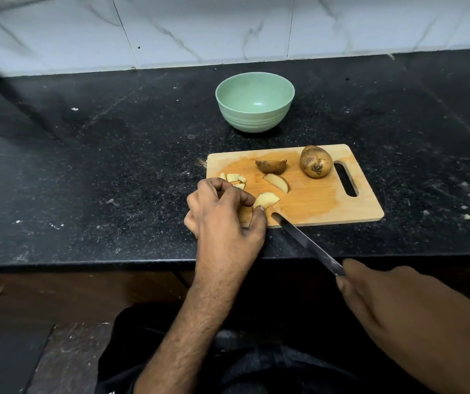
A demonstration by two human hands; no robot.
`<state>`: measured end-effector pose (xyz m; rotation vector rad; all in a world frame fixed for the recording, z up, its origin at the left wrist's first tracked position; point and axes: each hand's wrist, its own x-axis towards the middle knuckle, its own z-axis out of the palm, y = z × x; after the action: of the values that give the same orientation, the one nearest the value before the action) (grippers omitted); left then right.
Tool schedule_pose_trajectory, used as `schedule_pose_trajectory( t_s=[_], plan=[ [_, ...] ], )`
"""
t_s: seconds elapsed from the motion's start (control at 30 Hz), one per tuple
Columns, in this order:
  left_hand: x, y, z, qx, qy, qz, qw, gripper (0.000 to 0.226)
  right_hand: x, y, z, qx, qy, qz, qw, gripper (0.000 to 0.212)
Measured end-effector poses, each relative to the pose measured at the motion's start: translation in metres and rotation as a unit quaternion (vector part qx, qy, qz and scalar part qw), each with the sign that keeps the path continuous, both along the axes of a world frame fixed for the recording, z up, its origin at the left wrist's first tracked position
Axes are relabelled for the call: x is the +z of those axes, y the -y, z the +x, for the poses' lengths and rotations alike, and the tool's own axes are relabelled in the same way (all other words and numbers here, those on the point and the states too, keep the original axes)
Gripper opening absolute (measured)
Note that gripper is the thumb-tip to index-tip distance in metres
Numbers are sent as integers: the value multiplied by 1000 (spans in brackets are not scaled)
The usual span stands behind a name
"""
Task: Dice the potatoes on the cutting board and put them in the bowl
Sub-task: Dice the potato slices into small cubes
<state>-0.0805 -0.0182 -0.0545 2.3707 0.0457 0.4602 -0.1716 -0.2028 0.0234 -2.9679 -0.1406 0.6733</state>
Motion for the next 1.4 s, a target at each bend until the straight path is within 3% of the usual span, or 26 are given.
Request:
schedule_pose_trajectory(
  t_s=[0.17,0.3,0.43,0.73,1.13,1.4],
  plan=[
    [2,-3,-3,-3,-7,-17,1000,20,5,-2,-4,-6,37,32,999,37],
    [1,-6,-6,-14,-3,-20,1000,19,1,-14,2,-13,92,93,991,36],
    [0,-5,-5,-14,-2,-12,1000,13,-11,-25,12,-12,129,94,987,34],
    [-1,-4,-3,-13,6,-11,1000,9,-17,-34,22,12,133,67,989,27],
    [0,-4,-4,-4,-8,-14,1000,8,-6,-4,-2,6,40,27,999,28],
    [1,-4,-6,-5,0,-15,1000,23,-9,8,2,-43,120,117,985,35]
  ],
)
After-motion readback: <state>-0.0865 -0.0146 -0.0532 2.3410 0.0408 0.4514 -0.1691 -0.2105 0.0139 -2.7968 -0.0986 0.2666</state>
